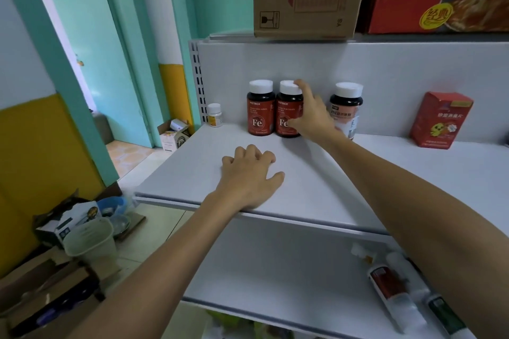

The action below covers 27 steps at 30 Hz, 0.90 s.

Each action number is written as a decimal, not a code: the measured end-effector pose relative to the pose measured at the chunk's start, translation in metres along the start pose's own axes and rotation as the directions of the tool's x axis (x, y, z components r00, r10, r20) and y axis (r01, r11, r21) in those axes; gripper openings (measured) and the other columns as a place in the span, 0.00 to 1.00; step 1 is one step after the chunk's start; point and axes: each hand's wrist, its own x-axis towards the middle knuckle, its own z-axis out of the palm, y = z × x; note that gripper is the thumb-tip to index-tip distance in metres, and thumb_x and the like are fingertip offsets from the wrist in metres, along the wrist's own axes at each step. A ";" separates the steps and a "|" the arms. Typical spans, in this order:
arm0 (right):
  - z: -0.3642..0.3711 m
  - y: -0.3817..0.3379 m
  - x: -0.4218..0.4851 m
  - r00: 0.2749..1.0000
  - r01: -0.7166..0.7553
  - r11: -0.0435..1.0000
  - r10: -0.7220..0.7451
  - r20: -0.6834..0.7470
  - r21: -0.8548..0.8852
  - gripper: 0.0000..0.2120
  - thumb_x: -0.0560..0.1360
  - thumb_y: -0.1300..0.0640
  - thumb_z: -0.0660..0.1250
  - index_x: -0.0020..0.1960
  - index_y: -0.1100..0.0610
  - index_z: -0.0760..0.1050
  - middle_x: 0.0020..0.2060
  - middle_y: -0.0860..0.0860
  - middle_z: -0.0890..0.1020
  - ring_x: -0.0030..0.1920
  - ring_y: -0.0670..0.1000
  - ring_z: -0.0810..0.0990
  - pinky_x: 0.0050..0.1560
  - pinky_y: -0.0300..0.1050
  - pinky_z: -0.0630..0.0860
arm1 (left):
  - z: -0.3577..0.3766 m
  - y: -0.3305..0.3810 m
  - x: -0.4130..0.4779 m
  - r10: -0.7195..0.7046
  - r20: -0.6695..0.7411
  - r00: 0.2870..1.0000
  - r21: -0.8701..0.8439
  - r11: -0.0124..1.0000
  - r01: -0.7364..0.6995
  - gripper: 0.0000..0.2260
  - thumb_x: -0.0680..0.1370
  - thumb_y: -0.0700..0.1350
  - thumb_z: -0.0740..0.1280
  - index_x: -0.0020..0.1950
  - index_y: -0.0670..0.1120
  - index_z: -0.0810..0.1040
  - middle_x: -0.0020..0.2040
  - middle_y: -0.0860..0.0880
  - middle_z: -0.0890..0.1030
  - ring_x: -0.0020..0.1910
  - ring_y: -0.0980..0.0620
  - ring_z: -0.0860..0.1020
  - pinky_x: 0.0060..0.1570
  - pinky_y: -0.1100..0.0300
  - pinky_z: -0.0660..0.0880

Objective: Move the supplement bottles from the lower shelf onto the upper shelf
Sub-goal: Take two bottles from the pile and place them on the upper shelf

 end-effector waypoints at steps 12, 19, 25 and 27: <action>-0.030 0.004 -0.045 0.988 0.050 0.998 -0.043 -0.147 0.040 0.40 0.72 0.60 0.69 0.76 0.49 0.52 0.64 0.56 0.68 0.65 0.55 0.67 0.59 0.44 0.66 | -0.007 0.008 -0.012 0.016 -0.100 0.995 -0.045 0.999 -0.021 0.19 0.78 0.54 0.58 0.67 0.47 0.69 0.65 0.46 0.73 0.63 0.45 0.69 0.60 0.51 0.64; -0.085 0.040 -0.106 0.981 -0.030 0.999 0.022 -0.193 -0.042 0.30 0.73 0.58 0.68 0.73 0.54 0.62 0.64 0.57 0.71 0.63 0.55 0.70 0.60 0.46 0.69 | -0.019 0.055 -0.028 0.237 -0.111 0.965 -0.069 0.967 -0.246 0.20 0.78 0.52 0.60 0.68 0.47 0.68 0.67 0.46 0.71 0.66 0.46 0.66 0.64 0.51 0.62; -0.160 0.096 -0.166 0.953 -0.178 0.969 0.125 -0.277 -0.172 0.29 0.72 0.60 0.67 0.71 0.57 0.65 0.65 0.57 0.72 0.64 0.57 0.71 0.61 0.51 0.70 | -0.013 0.141 -0.047 0.432 -0.118 0.894 -0.158 0.881 -0.446 0.19 0.77 0.51 0.61 0.67 0.48 0.70 0.67 0.47 0.71 0.66 0.46 0.67 0.63 0.52 0.63; -0.193 0.116 -0.188 0.931 -0.243 0.954 0.178 -0.318 -0.178 0.29 0.72 0.60 0.67 0.72 0.55 0.64 0.65 0.56 0.72 0.64 0.56 0.71 0.62 0.52 0.70 | -0.009 0.171 -0.054 0.484 -0.133 0.865 -0.182 0.846 -0.501 0.18 0.77 0.50 0.61 0.67 0.47 0.70 0.67 0.47 0.71 0.66 0.47 0.67 0.63 0.53 0.64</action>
